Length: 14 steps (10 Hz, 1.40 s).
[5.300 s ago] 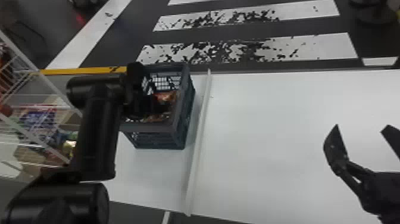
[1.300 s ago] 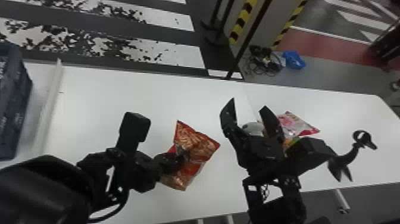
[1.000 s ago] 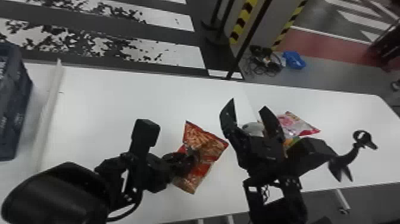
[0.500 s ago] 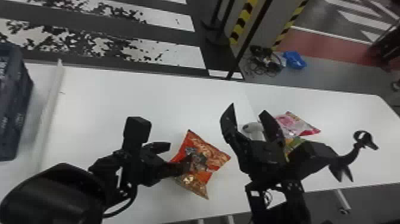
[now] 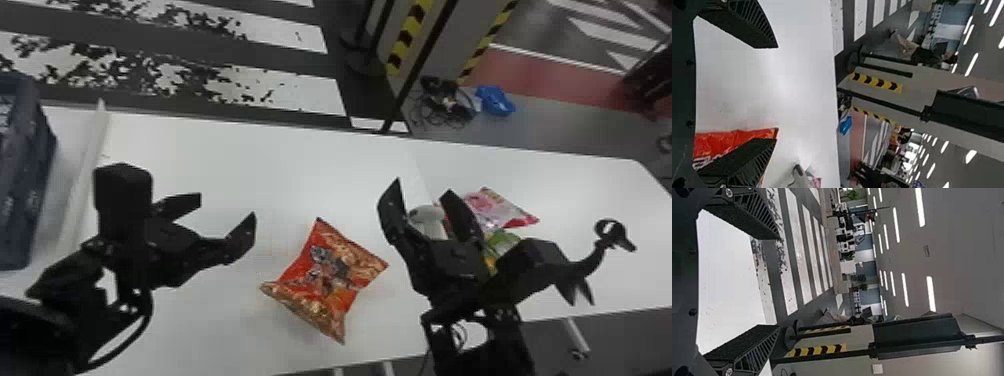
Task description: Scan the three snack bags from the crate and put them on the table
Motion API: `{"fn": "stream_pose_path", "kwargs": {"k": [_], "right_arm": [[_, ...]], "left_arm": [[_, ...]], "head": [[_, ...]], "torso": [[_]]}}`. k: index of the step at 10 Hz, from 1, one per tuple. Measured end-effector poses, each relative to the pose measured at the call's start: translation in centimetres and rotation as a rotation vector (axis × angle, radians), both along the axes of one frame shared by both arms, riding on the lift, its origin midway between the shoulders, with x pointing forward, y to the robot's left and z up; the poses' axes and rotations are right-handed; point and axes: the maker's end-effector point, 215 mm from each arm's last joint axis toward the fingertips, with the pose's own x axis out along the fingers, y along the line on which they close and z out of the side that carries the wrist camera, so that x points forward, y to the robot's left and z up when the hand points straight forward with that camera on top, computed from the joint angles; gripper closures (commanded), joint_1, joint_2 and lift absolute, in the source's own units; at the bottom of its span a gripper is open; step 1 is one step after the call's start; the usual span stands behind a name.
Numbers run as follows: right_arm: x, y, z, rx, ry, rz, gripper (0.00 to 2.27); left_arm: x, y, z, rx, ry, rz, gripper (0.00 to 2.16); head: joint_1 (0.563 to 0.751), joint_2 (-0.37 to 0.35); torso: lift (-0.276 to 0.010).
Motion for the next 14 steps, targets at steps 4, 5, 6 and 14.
{"fn": "stream_pose_path", "kwargs": {"k": [4, 5, 6, 14], "right_arm": [[0.0, 4.2, -4.6, 0.062, 0.058, 0.146, 0.08], [-0.3, 5.2, -5.5, 0.031, 0.073, 0.17, 0.08], [-0.7, 6.6, -6.5, -0.014, 0.086, 0.215, 0.08], [-8.5, 12.8, -10.5, -0.281, 0.038, 0.453, 0.11]], "left_arm": [[-0.5, 10.6, 5.7, 0.007, -0.234, 0.259, 0.02], [-1.1, 12.6, 6.3, 0.017, -0.26, 0.308, 0.02], [-1.7, 14.2, 6.6, 0.021, -0.279, 0.343, 0.02], [-5.7, 19.0, 6.2, -0.025, -0.343, 0.447, 0.02]], "head": [[0.695, -0.169], [0.695, -0.13], [0.695, -0.105], [0.695, 0.073]], "torso": [[-0.094], [-0.094], [-0.094], [-0.094]]}}
